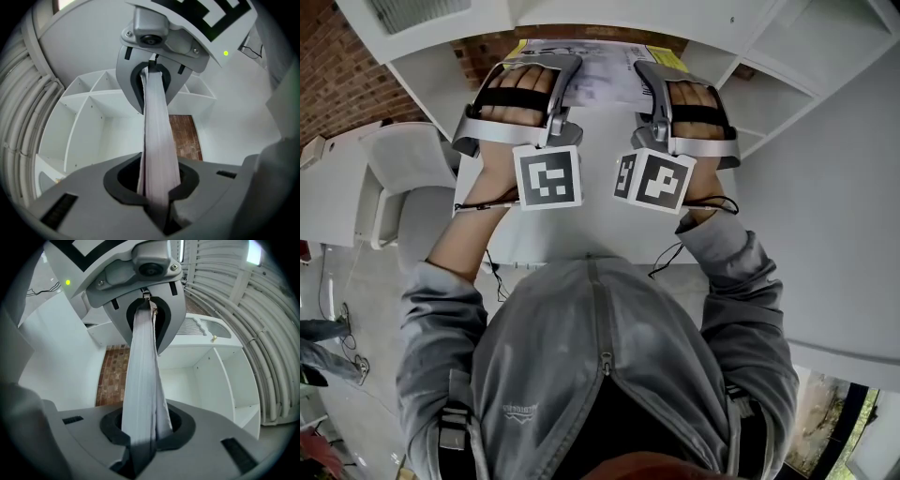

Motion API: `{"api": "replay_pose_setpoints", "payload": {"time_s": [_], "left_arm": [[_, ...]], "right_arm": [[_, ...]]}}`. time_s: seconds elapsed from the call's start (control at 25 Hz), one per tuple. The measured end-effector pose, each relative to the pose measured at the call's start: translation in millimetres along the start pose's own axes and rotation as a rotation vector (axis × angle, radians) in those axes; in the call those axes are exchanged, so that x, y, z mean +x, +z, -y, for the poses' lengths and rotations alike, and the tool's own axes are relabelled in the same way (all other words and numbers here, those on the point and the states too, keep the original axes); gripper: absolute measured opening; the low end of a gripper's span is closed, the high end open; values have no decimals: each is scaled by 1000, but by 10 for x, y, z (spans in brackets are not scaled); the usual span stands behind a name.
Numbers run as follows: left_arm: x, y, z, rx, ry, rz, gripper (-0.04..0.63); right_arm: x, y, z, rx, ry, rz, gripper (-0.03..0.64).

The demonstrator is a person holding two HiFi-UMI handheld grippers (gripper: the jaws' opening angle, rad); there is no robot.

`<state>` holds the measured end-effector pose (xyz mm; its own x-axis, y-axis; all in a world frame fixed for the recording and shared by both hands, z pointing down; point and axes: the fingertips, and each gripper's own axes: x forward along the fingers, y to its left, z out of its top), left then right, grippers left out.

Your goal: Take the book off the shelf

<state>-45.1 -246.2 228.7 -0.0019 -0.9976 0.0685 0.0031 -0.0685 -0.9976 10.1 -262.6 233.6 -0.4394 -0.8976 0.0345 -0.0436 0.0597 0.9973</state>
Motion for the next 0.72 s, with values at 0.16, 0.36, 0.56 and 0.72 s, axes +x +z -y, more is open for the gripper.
{"api": "replay_pose_setpoints", "payload": {"time_s": [0.16,0.36,0.56,0.72], "left_arm": [[1,-9,197,0,-28,-8,75],[17,-11,430,-13,-67,-10,75],[35,-15,686,-27,-111,-14,75],[65,-23,872,-29,-142,-18,75]], "right_arm": [[4,0,-206,11,30,4,83],[16,-9,-438,23,63,5,83],[28,-22,-691,37,108,6,83],[53,-39,-874,49,138,7,83]]}}
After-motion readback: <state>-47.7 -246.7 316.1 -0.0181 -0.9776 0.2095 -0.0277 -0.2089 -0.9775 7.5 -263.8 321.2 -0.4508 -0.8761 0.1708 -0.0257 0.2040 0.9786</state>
